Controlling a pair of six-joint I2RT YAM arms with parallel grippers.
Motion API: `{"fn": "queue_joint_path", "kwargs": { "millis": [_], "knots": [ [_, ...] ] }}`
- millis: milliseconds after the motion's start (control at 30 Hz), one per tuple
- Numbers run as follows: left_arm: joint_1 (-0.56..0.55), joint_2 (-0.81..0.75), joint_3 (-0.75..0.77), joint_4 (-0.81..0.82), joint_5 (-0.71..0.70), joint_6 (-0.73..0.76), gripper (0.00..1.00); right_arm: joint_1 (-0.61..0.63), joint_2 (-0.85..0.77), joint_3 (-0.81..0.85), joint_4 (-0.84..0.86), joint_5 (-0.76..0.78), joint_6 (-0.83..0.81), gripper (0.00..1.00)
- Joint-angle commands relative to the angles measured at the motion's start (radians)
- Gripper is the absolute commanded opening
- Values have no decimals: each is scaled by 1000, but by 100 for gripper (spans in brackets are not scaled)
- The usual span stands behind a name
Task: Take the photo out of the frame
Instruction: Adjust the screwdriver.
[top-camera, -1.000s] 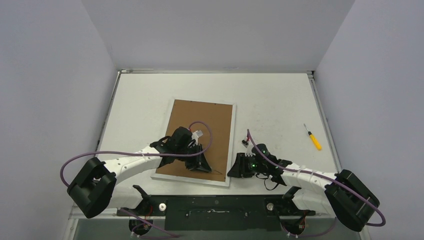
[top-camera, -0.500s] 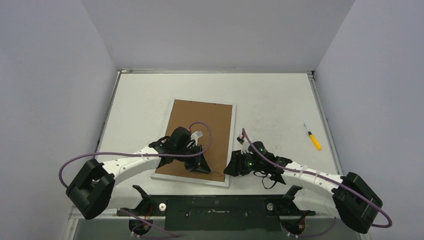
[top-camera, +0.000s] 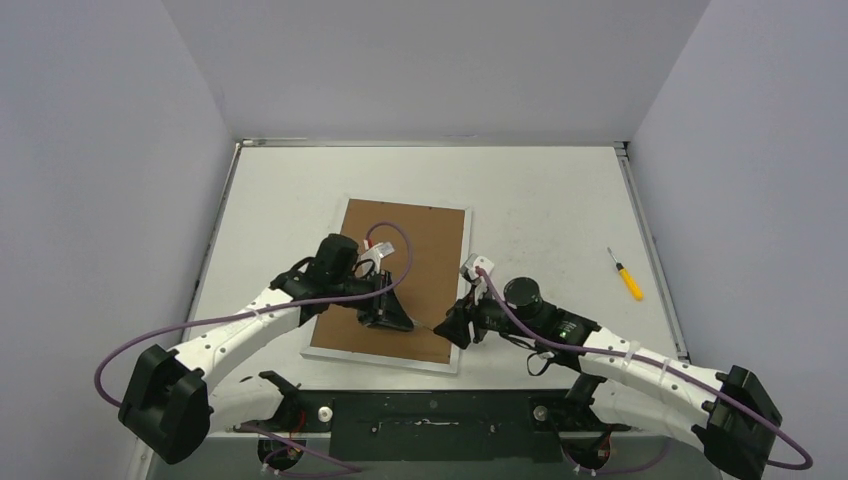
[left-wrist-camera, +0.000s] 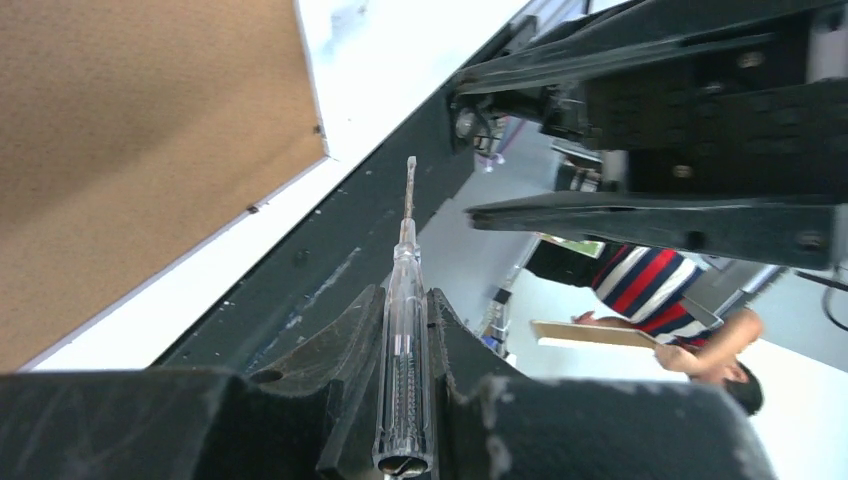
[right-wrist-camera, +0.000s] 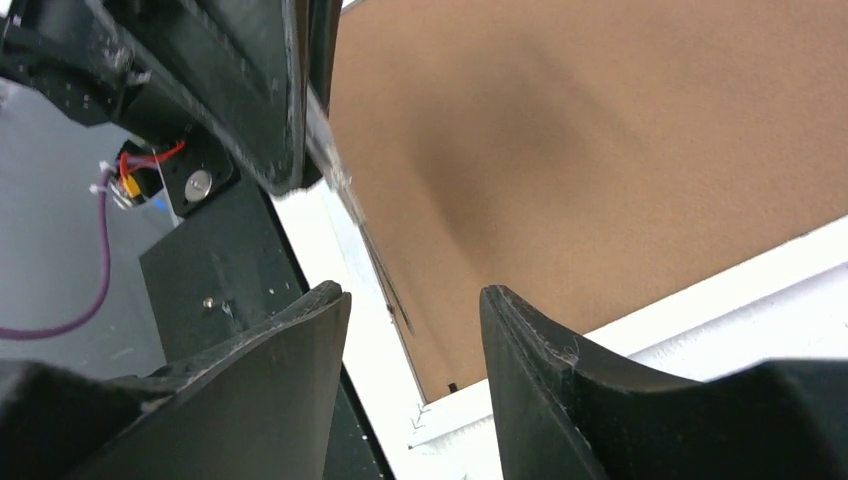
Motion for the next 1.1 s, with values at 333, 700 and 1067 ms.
{"fn": "queue_joint_path", "kwargs": {
  "millis": [333, 700, 1067],
  "knots": [
    [230, -135, -107, 578, 374, -486, 0, 129, -29, -42, 437, 190, -162, 63],
    [229, -131, -162, 782, 395, -649, 0, 129, 29, -18, 563, 189, -180, 51],
    [229, -133, -177, 838, 395, -689, 0, 22, 26, -16, 629, -38, -119, 61]
  ]
}}
